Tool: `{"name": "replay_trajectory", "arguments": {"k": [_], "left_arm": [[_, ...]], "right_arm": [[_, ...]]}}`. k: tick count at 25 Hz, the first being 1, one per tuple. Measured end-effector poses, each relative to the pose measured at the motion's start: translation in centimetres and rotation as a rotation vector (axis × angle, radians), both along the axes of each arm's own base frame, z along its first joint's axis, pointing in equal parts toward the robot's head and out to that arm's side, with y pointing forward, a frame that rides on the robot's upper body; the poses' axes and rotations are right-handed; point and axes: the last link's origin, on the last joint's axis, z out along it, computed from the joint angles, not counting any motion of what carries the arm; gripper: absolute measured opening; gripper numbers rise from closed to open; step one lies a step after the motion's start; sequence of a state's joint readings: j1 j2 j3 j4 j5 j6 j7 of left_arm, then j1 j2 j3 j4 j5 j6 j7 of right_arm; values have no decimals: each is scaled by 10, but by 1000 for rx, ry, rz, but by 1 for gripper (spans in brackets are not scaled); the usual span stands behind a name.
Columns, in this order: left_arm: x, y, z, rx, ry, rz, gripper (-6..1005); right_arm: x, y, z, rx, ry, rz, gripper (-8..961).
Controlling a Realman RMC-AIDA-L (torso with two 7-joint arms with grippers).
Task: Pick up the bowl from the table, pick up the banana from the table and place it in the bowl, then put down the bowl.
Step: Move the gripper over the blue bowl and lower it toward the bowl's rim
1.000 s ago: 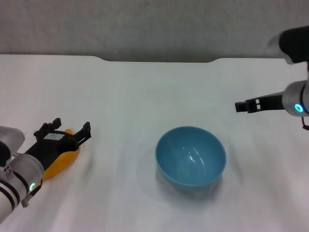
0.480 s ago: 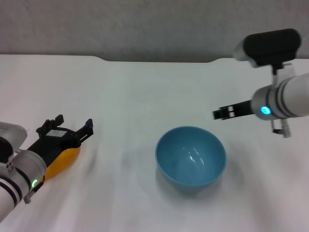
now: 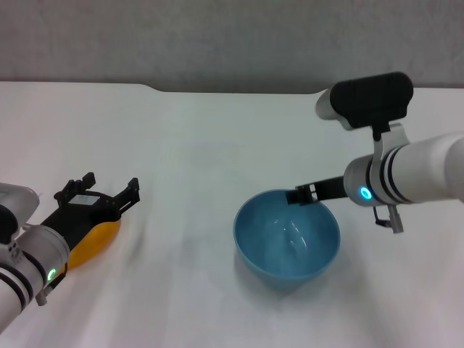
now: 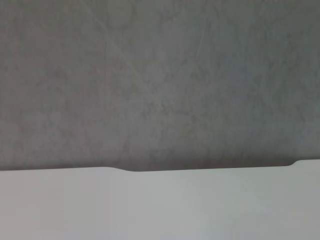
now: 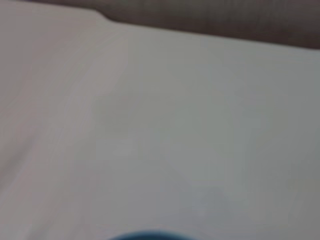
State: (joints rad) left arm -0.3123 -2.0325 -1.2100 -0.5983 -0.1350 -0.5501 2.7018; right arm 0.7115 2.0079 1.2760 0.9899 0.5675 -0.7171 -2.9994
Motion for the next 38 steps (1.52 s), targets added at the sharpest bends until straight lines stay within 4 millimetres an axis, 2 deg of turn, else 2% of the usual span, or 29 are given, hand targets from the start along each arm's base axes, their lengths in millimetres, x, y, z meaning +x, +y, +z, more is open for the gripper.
{"name": "replay_trajectory", "arguments": {"k": [5, 18, 33, 38], "left_arm": [[0, 0, 0, -1, 1, 3, 907], [-1, 1, -1, -5, 5, 8, 907], [-1, 3, 2, 4, -7, 16, 907], [-1, 3, 1, 3, -6, 18, 907]], "right_arm": [[10, -10, -6, -29, 5, -38, 590], [27, -21, -12, -61, -30, -66, 584], [31, -25, -21, -61, -52, -22, 529], [35, -24, -20, -56, -50, -37, 402]]}}
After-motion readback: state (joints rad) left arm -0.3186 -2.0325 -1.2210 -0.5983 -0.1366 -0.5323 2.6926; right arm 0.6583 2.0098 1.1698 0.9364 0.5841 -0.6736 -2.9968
